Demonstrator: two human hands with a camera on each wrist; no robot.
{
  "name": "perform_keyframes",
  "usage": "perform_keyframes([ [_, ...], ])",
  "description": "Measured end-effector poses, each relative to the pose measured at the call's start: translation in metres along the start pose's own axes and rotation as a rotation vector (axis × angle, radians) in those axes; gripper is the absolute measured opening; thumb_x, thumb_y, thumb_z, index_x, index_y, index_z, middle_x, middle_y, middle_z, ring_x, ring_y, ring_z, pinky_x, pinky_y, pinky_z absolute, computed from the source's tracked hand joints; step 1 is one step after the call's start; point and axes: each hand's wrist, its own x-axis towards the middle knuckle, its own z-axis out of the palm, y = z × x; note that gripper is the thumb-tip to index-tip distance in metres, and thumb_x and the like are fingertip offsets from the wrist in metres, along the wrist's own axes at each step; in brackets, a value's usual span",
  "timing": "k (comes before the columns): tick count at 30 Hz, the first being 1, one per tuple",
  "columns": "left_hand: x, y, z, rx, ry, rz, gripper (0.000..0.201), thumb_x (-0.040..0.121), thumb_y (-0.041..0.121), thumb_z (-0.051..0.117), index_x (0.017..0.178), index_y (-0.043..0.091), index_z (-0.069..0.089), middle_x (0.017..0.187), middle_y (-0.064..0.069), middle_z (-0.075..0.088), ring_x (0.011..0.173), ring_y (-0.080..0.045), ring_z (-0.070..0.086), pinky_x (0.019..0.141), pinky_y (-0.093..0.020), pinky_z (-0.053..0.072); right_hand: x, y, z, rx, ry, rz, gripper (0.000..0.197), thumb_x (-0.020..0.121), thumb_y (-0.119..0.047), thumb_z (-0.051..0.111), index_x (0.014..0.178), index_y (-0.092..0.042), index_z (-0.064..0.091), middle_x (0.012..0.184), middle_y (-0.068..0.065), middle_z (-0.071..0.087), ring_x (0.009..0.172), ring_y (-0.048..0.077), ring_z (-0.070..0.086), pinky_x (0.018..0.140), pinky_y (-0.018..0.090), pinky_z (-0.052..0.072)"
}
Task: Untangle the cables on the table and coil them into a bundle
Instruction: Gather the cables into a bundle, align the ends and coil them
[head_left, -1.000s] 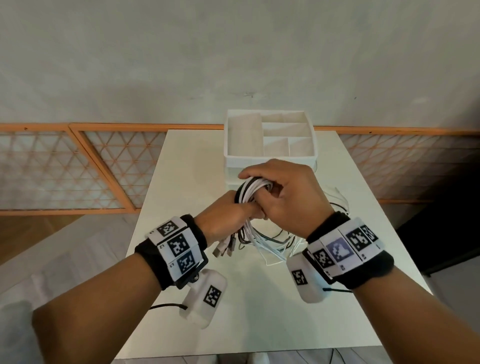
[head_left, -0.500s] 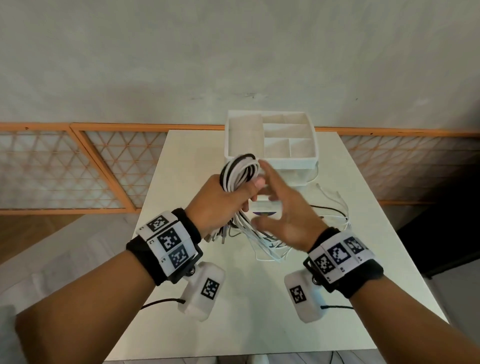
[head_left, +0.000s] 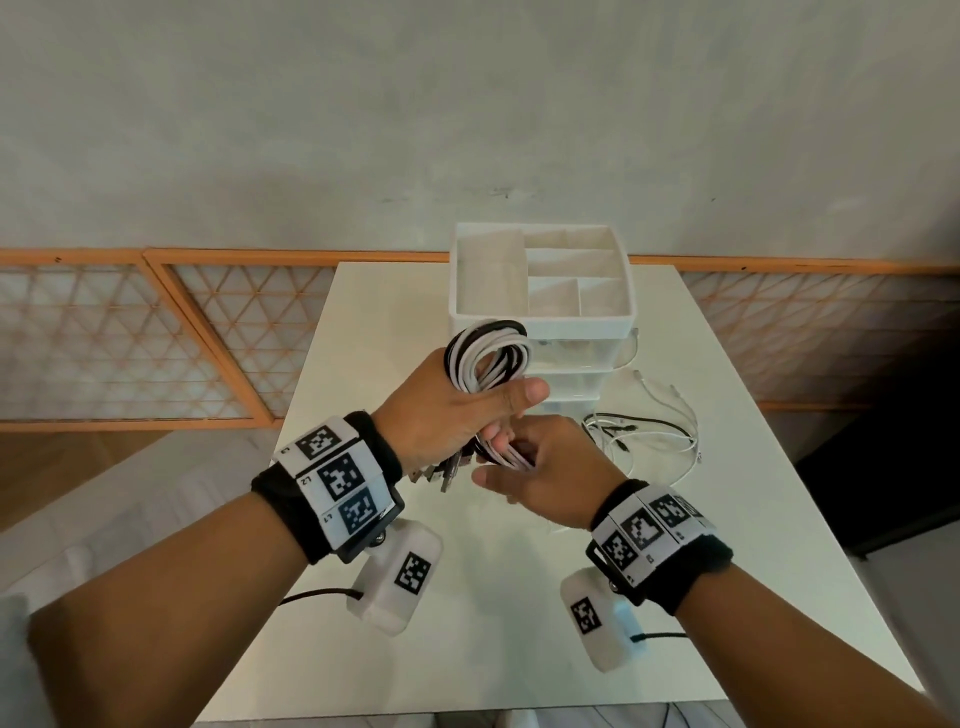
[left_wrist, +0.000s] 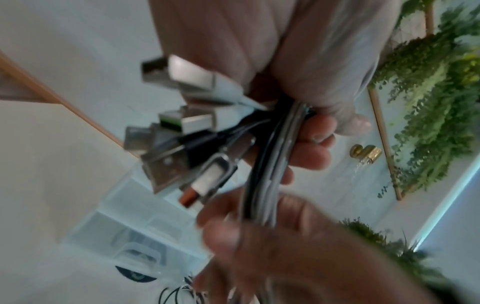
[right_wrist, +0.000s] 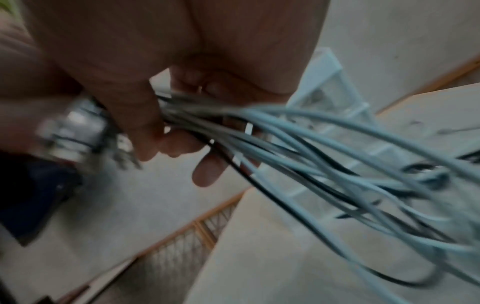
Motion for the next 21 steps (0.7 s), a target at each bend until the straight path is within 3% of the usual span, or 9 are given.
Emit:
perform_keyframes([
  [1,0.000,0.000,0.002,0.008,-0.001,0.003,0.038,0.085,0.034,0.074,0.066,0.009,0.053,0.050,-0.010,0.049,0.046,-0.028,0.053,0.064,-0.051,0.053,0.000,-0.005,0.001,-0.009,-0.002,-0.020,0.027,0.082,-0.032,0.078,0.068,-0.026,0.055,0.060,-0.025,0.061,0.056,-0.001,0.058,0.059,0.012,0.045],
  [2,-0.001,0.003,0.003,0.013,-0.002,0.005,0.040,0.086,0.035,0.073,0.065,0.008,0.052,0.048,-0.007,0.049,0.048,-0.028,0.055,0.064,-0.049,0.055,0.000,-0.008,0.002,-0.036,0.007,-0.027,0.033,0.083,-0.033,0.077,0.064,-0.026,0.051,0.054,-0.027,0.056,0.052,-0.003,0.053,0.055,0.010,0.040],
  [4,-0.003,0.013,0.006,0.013,0.000,-0.006,0.039,0.087,0.039,0.066,0.065,0.009,0.054,0.043,0.000,0.048,0.049,-0.028,0.054,0.063,-0.039,0.057,0.003,-0.004,0.002,-0.109,0.014,0.025,0.033,0.085,-0.036,0.073,0.062,-0.019,0.057,0.050,-0.015,0.054,0.046,0.002,0.048,0.050,0.012,0.036],
  [6,-0.004,0.021,0.006,-0.028,0.005,-0.056,0.042,0.087,0.044,0.060,0.068,0.007,0.055,0.040,0.002,0.040,0.042,-0.024,0.043,0.058,-0.033,0.053,0.004,0.010,-0.003,-0.195,0.016,0.111,0.027,0.085,-0.034,0.071,0.062,-0.022,0.064,0.055,-0.007,0.057,0.050,0.010,0.053,0.054,0.025,0.044],
  [8,-0.004,0.020,0.002,-0.056,0.024,-0.162,0.042,0.090,0.044,0.060,0.075,0.005,0.056,0.041,0.001,0.032,0.039,-0.019,0.031,0.053,-0.032,0.048,0.005,0.025,-0.016,-0.282,0.072,0.206,0.033,0.082,-0.031,0.070,0.052,-0.029,0.058,0.054,-0.008,0.055,0.059,0.019,0.057,0.059,0.026,0.043],
  [10,-0.004,0.009,-0.002,-0.016,0.045,-0.312,0.043,0.092,0.045,0.061,0.082,0.003,0.061,0.044,0.000,0.031,0.038,-0.017,0.029,0.053,-0.030,0.043,0.005,0.034,-0.034,-0.362,0.169,0.308,0.038,0.077,-0.029,0.068,0.044,-0.025,0.051,0.052,-0.006,0.052,0.061,0.024,0.058,0.058,0.027,0.042],
  [13,-0.010,-0.013,0.002,0.163,0.053,-0.466,0.048,0.084,0.055,0.066,0.075,0.007,0.062,0.044,0.001,0.039,0.039,-0.018,0.039,0.054,-0.027,0.039,0.003,0.030,-0.053,-0.406,0.290,0.376,0.018,0.068,-0.021,0.059,0.051,-0.018,0.053,0.054,0.003,0.050,0.059,0.028,0.054,0.054,0.027,0.047],
  [17,-0.012,-0.032,0.021,0.459,-0.095,-0.541,0.052,0.063,0.064,0.079,0.069,0.015,0.062,0.063,-0.003,0.064,0.057,-0.018,0.060,0.061,-0.029,0.048,0.005,0.009,-0.054,-0.478,0.276,0.322,0.009,0.064,-0.011,0.051,0.055,-0.012,0.048,0.062,0.003,0.051,0.060,0.025,0.046,0.055,0.025,0.035],
  [21,-0.009,-0.037,0.028,0.648,-0.018,-0.548,0.035,0.073,0.051,0.077,0.071,0.019,0.062,0.079,-0.003,0.070,0.083,-0.020,0.068,0.074,-0.030,0.052,0.006,0.000,-0.050,-0.389,0.311,0.321,0.011,0.063,-0.011,0.052,0.053,-0.015,0.047,0.063,0.003,0.048,0.057,0.020,0.042,0.053,0.024,0.032],
])
